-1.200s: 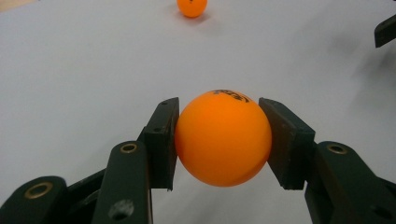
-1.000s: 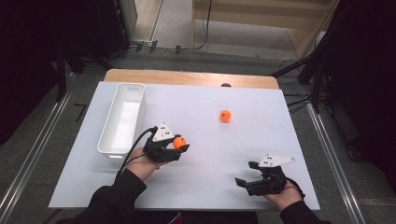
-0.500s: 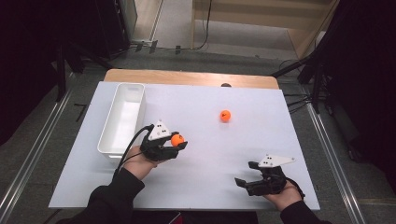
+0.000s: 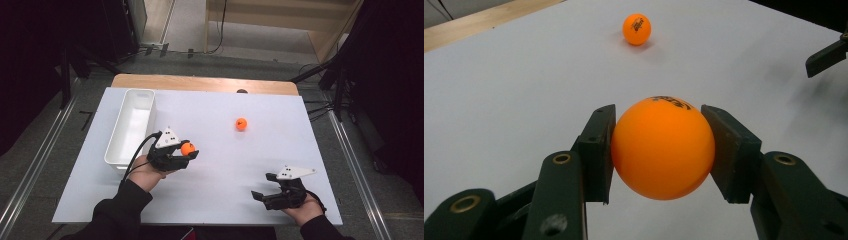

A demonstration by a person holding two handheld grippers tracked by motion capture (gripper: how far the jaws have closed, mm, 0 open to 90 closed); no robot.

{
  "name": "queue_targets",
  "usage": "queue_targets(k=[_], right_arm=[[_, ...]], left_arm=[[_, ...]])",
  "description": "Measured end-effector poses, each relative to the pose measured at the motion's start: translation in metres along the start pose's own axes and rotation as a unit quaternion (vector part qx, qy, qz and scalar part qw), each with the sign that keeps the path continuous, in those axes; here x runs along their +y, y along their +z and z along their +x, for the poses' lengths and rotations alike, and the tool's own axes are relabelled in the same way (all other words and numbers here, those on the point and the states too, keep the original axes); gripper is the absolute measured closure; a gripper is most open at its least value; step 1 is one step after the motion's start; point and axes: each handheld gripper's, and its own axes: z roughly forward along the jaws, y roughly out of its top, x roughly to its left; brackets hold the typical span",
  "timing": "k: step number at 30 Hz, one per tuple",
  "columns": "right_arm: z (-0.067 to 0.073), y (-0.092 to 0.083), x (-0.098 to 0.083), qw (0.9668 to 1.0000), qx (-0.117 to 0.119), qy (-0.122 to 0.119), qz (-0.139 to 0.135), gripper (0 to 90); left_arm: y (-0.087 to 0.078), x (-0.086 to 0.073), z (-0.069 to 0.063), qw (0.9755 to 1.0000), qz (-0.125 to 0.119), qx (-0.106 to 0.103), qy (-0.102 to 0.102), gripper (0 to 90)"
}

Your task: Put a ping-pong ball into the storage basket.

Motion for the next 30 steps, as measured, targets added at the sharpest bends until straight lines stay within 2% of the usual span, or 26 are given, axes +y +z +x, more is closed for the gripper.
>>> queue_targets(k=[16,30], right_arm=[[0.0,0.0,0.0,1.0,0.0,0.001,0.0,12.2],[0.0,0.0,0.0,1.0,0.0,0.002,0.001,12.2]], left_arm=[[-0.014,0.007,0.011,0.9999,-0.001,0.008,-0.006,50.6],[-0.018,0.008,0.015,0.9998,0.0,0.012,-0.013,50.6]])
